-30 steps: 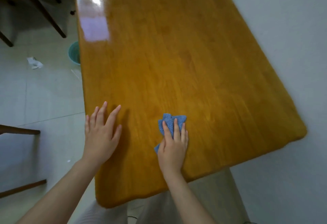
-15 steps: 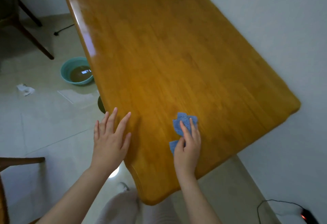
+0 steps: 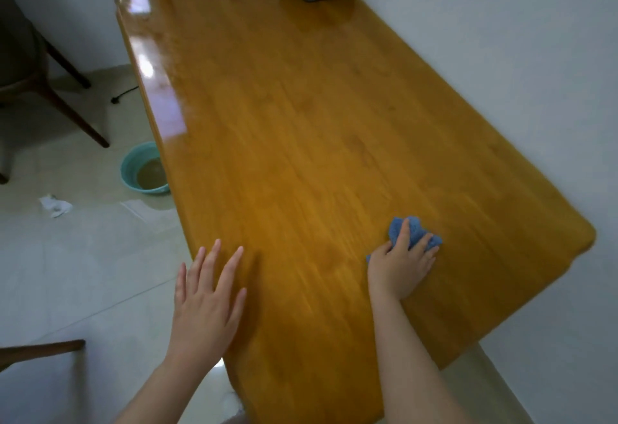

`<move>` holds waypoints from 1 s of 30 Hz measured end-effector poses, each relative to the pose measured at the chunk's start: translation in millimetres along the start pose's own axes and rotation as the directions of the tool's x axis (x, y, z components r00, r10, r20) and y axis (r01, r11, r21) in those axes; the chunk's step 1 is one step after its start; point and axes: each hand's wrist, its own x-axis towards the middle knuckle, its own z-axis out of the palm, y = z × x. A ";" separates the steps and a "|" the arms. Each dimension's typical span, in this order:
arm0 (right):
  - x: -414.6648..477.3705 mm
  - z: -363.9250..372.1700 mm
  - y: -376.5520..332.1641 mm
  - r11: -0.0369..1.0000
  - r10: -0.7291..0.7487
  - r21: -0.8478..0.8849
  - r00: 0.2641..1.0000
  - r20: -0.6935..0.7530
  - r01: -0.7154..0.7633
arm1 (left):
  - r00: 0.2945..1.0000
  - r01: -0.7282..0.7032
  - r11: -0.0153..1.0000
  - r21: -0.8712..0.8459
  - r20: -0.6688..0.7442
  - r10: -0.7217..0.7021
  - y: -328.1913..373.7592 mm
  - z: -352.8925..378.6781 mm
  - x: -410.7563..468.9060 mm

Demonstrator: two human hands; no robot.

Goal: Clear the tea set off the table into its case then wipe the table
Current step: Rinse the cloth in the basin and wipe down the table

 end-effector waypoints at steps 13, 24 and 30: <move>9.7 39.0 -67.6 0.964 -0.251 -0.083 0.967 0.039 0.253 | 0.999 0.043 0.994 -0.102 0.027 -0.041 -24.5 14.0 65.5; -69.3 95.4 -201.2 0.954 -0.298 -0.024 0.955 0.007 0.298 | 0.980 -0.188 0.981 -0.045 0.062 0.190 -112.3 -42.9 161.6; -106.4 120.7 -279.2 0.937 -0.347 0.051 0.937 0.046 0.345 | 0.977 -0.207 0.978 -0.020 0.044 0.207 -168.3 -79.4 197.8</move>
